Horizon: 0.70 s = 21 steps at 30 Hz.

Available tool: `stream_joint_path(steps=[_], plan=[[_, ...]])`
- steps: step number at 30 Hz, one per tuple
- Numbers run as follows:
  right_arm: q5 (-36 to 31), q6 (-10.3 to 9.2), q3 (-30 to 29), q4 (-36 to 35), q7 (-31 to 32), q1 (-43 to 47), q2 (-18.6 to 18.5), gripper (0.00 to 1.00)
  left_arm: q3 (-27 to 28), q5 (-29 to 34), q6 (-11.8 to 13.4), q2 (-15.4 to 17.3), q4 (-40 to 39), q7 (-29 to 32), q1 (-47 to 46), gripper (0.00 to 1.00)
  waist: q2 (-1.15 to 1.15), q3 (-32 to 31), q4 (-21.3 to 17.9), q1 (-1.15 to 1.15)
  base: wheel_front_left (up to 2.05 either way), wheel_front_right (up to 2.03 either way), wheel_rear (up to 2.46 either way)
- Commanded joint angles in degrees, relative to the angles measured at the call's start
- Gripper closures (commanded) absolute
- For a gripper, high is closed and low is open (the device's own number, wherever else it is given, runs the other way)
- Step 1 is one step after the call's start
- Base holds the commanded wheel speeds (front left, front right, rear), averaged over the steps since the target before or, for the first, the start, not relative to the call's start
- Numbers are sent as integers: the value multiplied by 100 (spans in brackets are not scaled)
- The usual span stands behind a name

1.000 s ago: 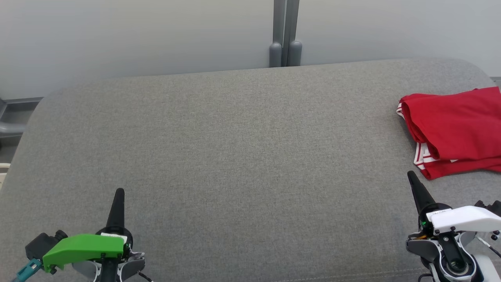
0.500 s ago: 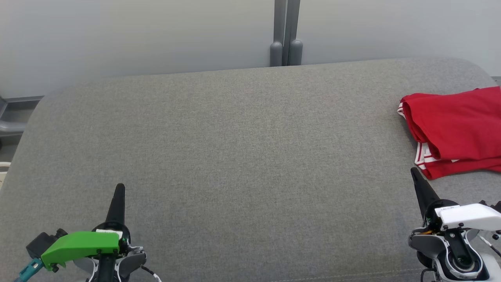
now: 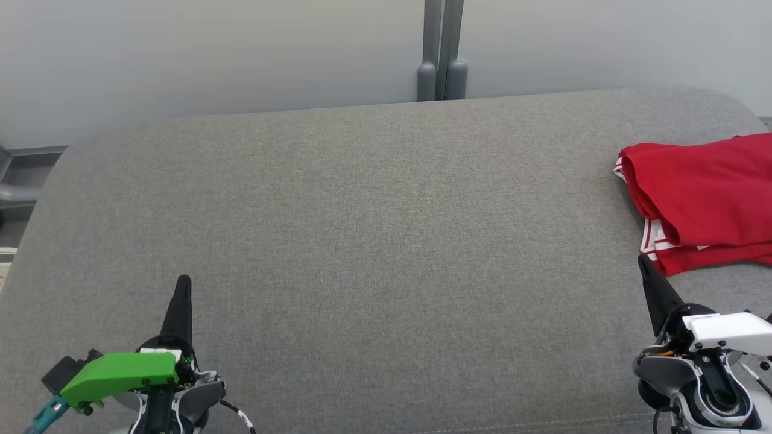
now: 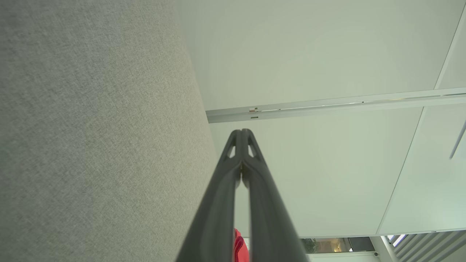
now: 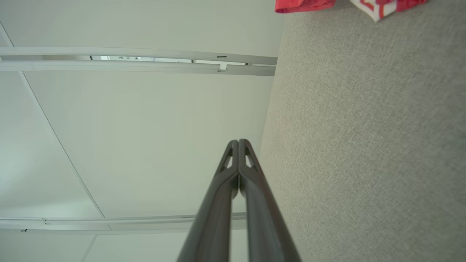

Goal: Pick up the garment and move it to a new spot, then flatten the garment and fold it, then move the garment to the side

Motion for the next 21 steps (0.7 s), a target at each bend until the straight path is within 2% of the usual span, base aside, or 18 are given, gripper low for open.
stream_joint_path(steps=[1,12,21], plan=[[100,2,-25,13,41,-87,-12,100,44,-84,-35,-19,-5,37,-119,100,0,1,1,0,0,0,0],[483,2,-119,70,151,-120,-4,100,127,-384,-122,-87,47,113,-172,100,0,13,11,0,0,0,0],[451,2,-134,68,159,-123,11,100,123,-387,-117,-86,46,116,-156,100,0,13,12,0,0,0,0]])
